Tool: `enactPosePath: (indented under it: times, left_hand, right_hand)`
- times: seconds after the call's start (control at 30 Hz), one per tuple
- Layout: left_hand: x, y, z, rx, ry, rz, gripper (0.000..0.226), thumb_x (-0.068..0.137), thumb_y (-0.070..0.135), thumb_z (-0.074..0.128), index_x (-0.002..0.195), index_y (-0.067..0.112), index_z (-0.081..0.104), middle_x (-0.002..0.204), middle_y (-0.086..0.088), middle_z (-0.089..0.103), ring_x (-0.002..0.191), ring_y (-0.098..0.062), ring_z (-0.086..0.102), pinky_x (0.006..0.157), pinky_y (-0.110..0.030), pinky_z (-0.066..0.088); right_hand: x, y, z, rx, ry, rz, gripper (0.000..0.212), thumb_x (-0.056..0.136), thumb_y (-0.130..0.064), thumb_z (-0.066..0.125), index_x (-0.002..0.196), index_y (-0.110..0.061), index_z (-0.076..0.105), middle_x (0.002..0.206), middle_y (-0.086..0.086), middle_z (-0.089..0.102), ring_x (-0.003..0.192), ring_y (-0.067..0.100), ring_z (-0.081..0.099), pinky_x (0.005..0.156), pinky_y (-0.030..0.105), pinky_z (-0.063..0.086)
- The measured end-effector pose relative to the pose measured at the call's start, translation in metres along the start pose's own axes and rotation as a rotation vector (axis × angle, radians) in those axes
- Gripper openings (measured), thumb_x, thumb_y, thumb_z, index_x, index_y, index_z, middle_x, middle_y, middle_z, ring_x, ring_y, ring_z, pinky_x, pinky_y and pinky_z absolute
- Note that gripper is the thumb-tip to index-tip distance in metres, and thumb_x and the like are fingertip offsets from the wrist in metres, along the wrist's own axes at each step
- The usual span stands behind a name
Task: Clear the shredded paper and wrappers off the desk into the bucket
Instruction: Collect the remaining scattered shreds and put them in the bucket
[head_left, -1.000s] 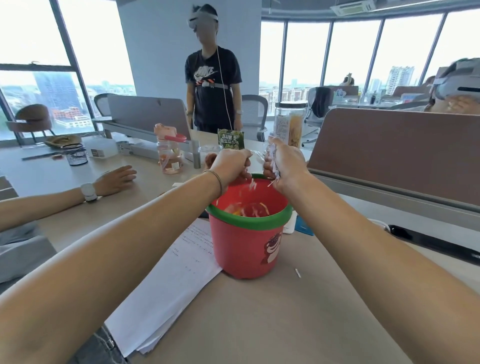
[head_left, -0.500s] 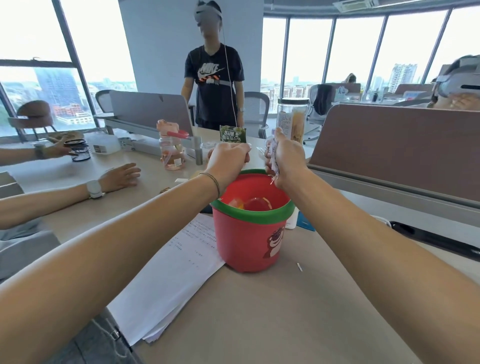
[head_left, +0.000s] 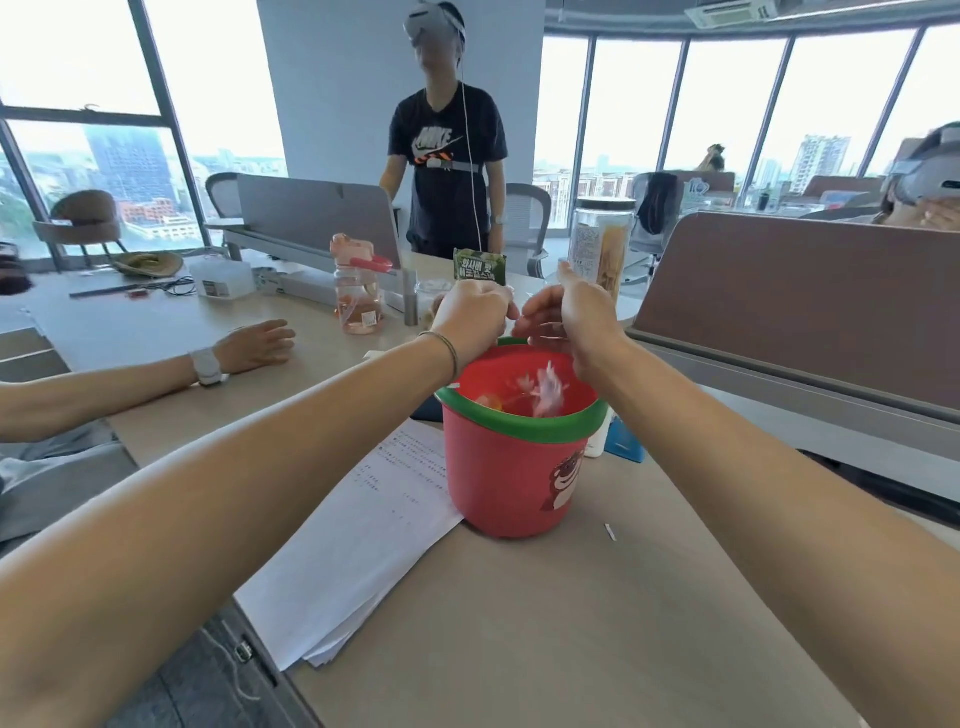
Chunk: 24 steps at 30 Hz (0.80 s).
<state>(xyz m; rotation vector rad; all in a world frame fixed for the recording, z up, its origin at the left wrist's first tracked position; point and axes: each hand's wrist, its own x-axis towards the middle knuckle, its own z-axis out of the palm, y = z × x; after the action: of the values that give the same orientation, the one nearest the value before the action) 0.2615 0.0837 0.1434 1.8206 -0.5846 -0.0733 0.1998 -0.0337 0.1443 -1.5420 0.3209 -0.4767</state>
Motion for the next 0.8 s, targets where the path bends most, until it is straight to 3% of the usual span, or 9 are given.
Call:
enactPosePath:
  times: [0.1,0.17,0.27,0.37,0.53,0.63,0.8]
  left_hand:
    - [0.000,0.003,-0.001,0.029,0.022,0.009,0.027,0.093,0.021,0.048,0.072,0.017,0.064,0.061,-0.002,0.058,0.054,-0.017,0.050,0.061,-0.030,0.044]
    - [0.001,0.004,-0.001,0.066,0.032,0.042,0.024,0.094,0.024,0.049,0.079,0.019,0.066,0.071,-0.005,0.065,0.062,-0.019,0.056,0.069,-0.035,0.050]
    - [-0.003,0.009,0.001,0.136,0.015,0.143,0.022,0.094,0.029,0.049,0.084,0.023,0.068,0.086,-0.007,0.073,0.075,-0.021,0.063,0.084,-0.043,0.056]
    - [-0.013,0.019,0.008,0.222,-0.030,0.246,0.025,0.095,0.034,0.047,0.092,0.022,0.069,0.088,-0.002,0.074,0.085,-0.022,0.068,0.088,-0.044,0.054]
    - [-0.039,0.037,0.030,0.317,-0.077,0.401,0.024,0.099,0.034,0.047,0.095,0.020,0.067,0.082,-0.002,0.072,0.078,-0.019,0.066,0.074,-0.036,0.054]
    - [-0.061,0.040,0.048,0.314,-0.091,0.487,0.022,0.100,0.033,0.048,0.096,0.021,0.067,0.086,0.002,0.071,0.081,-0.015,0.065,0.074,-0.032,0.050]
    - [-0.107,0.023,0.078,0.284,-0.157,0.574,0.013,0.097,0.025,0.054,0.096,0.022,0.067,0.082,0.011,0.067,0.076,-0.001,0.061,0.067,-0.009,0.043]
  right_hand:
    - [-0.008,-0.003,-0.005,-0.190,-0.149,-0.016,0.070,0.109,-0.042,0.026,0.079,0.004,0.070,0.088,0.019,0.077,0.081,0.024,0.072,0.087,0.038,0.046]
    - [-0.014,-0.005,-0.007,-0.317,-0.229,-0.079,0.057,0.107,-0.037,0.035,0.093,0.003,0.074,0.094,0.016,0.078,0.088,0.022,0.072,0.089,0.036,0.047]
    - [-0.021,-0.004,-0.017,-0.828,-0.270,-0.348,0.031,0.099,-0.033,0.052,0.102,-0.017,0.077,0.093,0.005,0.075,0.083,0.017,0.067,0.081,0.036,0.051]
    - [-0.034,-0.005,-0.030,-1.228,-0.218,-0.476,0.034,0.097,-0.043,0.046,0.117,-0.029,0.069,0.111,0.005,0.073,0.102,0.025,0.064,0.090,0.045,0.051]
    - [-0.073,-0.009,-0.065,-1.219,-0.095,-0.592,0.030,0.097,-0.033,0.049,0.115,-0.024,0.073,0.116,0.000,0.073,0.107,0.022,0.065,0.095,0.044,0.051]
    - [-0.101,-0.001,-0.091,-1.189,-0.026,-0.540,0.026,0.099,-0.028,0.051,0.111,-0.024,0.074,0.117,-0.005,0.073,0.105,0.016,0.064,0.098,0.041,0.050]
    - [-0.144,0.029,-0.131,-1.212,0.026,-0.397,0.024,0.100,-0.027,0.052,0.112,-0.029,0.073,0.121,-0.009,0.071,0.108,0.014,0.062,0.098,0.034,0.048]
